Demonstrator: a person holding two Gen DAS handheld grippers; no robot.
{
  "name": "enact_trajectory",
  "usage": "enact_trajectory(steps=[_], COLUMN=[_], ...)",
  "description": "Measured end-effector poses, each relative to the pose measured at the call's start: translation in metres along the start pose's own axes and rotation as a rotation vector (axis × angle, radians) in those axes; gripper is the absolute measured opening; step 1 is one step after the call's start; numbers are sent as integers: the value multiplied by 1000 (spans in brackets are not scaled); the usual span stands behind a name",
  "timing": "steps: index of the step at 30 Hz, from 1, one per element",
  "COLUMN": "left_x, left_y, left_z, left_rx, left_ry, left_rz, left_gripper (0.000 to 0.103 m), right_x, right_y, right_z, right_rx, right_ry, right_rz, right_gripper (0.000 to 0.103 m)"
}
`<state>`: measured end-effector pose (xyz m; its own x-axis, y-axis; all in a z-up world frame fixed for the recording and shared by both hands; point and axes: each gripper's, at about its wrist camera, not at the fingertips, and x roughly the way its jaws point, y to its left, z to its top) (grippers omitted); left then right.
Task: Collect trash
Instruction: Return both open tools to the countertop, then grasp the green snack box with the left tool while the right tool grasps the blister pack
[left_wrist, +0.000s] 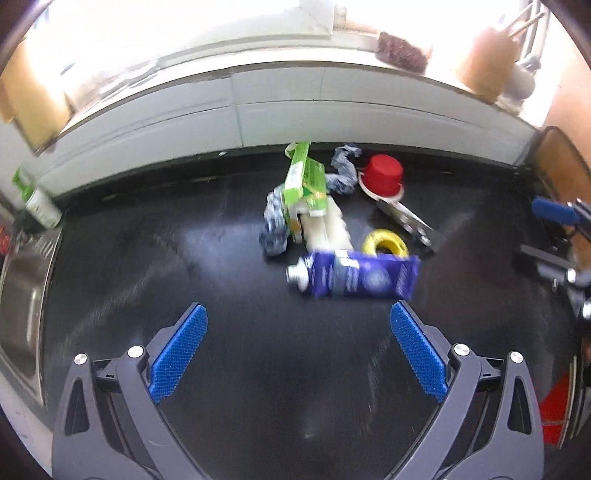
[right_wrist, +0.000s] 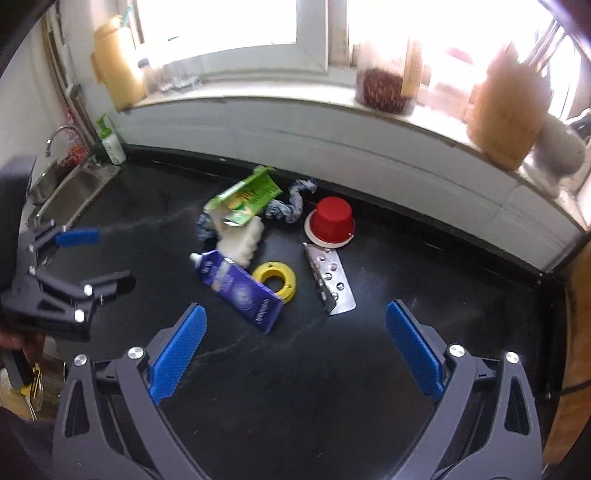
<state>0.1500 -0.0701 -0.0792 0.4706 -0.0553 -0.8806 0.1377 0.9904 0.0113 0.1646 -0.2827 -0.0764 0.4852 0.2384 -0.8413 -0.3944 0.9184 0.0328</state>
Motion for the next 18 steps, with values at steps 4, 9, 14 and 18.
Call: enact_trajectory(steps=[4, 9, 14, 18], left_x=[39, 95, 143, 159], left_y=[-2, -3, 2, 1], left_z=[45, 94, 121, 129], left_rx=[32, 79, 91, 109], left_ry=[17, 38, 90, 108], left_rz=[4, -3, -34, -38], left_gripper=[96, 96, 75, 43], right_x=[45, 94, 132, 151], right_y=[-17, -33, -40, -41], right_z=[9, 15, 15, 15], right_rx=[-5, -2, -6, -1], right_ry=[62, 141, 211, 246], right_rz=[8, 10, 17, 33], right_gripper=[86, 79, 65, 40])
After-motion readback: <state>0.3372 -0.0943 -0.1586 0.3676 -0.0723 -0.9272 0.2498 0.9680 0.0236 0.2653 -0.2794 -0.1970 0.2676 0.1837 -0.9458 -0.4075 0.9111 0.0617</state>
